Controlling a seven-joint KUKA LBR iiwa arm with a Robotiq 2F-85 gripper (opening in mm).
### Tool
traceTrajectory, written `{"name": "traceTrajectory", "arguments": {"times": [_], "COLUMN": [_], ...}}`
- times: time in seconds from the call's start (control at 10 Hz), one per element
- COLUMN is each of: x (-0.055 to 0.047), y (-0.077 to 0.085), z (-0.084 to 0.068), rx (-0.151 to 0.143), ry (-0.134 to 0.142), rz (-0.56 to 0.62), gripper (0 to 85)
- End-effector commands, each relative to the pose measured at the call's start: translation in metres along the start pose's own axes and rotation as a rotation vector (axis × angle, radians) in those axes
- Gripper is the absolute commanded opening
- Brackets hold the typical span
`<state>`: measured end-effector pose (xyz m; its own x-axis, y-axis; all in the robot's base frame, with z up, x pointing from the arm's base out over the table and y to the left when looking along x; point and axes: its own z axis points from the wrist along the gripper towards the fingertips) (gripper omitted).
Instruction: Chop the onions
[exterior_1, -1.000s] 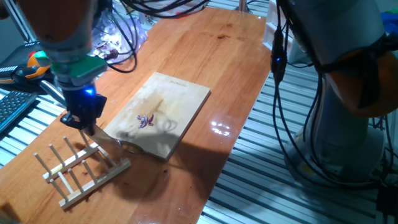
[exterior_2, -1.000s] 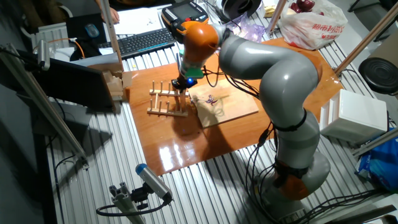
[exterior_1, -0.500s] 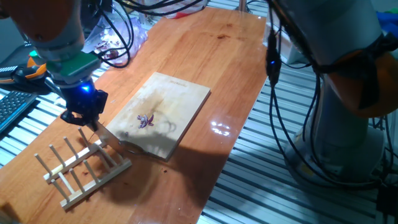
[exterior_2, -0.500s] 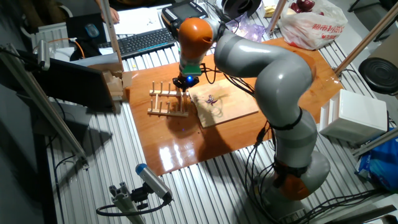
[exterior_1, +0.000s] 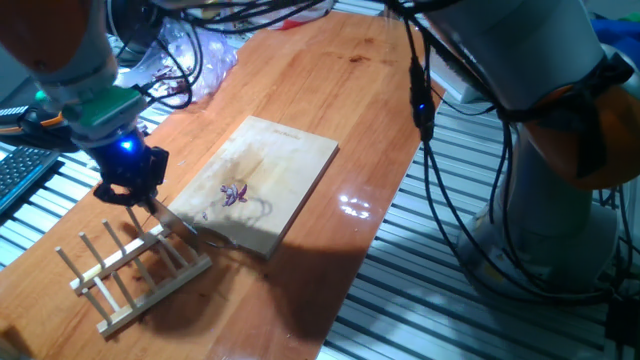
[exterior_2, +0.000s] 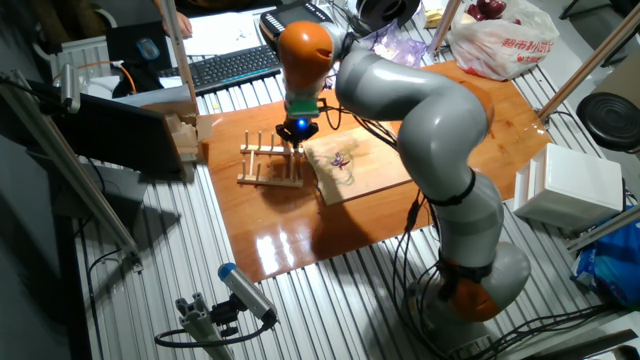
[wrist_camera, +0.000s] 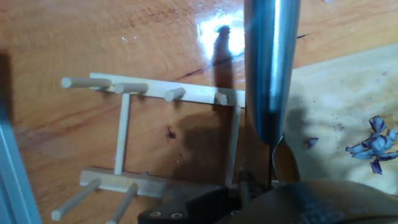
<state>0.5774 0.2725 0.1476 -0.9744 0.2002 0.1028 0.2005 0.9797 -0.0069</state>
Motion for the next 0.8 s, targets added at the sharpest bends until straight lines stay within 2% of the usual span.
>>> {"name": "traceTrajectory", "arguments": {"times": [0.0, 0.5, 0.7], "x": [0.000, -0.009, -0.015], "y": [0.000, -0.001, -0.003], "z": [0.003, 0.014, 0.024], "rx": [-0.001, -0.001, 0.019], "ry": [0.010, 0.016, 0.012], "rz": [0.006, 0.008, 0.005], "gripper": [0.0, 0.0, 0.0]}}
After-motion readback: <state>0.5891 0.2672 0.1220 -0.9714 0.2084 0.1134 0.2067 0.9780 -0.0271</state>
